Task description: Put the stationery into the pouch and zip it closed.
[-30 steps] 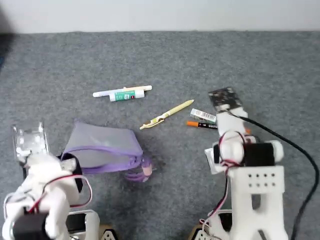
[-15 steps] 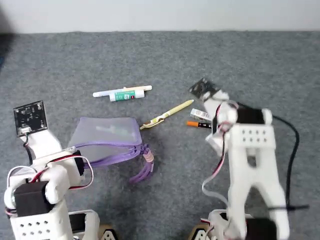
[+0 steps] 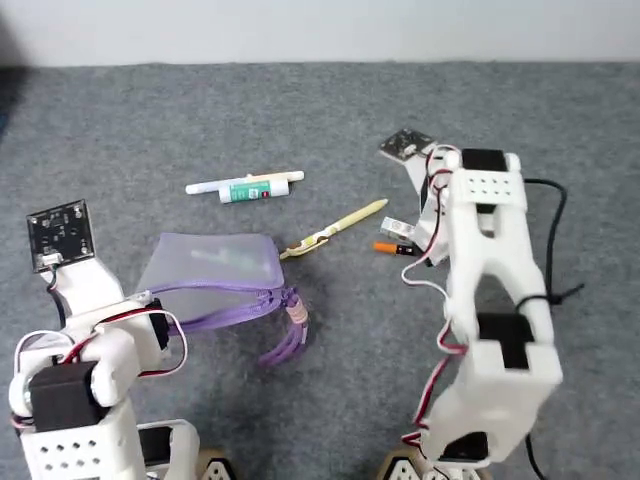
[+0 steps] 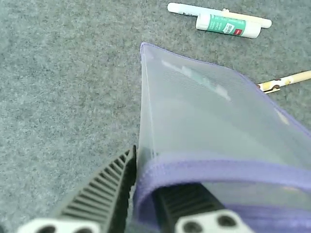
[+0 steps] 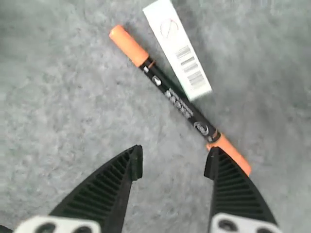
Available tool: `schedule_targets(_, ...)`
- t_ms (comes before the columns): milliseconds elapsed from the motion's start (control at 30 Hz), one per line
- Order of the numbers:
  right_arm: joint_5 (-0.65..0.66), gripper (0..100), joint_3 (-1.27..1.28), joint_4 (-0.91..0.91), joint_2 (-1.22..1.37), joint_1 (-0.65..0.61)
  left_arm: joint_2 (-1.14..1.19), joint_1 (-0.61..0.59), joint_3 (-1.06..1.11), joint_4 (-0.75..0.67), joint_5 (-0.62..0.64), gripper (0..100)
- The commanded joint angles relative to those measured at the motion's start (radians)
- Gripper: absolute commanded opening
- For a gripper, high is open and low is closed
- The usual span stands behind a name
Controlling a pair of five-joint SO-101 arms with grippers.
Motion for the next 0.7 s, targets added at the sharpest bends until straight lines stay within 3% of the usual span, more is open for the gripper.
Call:
schedule_targets(0, 0.048, 22.1, -0.087, 0.001, 0.093, 0.007, 0.008, -0.008, -0.008, -0.021, 0.009, 1)
schedule_targets(167, 0.048, 19.9, -0.101, 0.010, 0.225, -0.008, 0.011, -0.008, -0.008, -0.021, 0.009, 1)
schedule_targets(333, 0.044, 0.2, -0.097, 0.059, 0.252, -0.012, 0.008, -0.008, -0.008, 0.003, 0.011, 1)
schedule_targets(667, 0.048, 0.9, -0.097, 0.213, 0.064, -0.013, 0.006, -0.009, -0.010, 0.005, 0.011, 1)
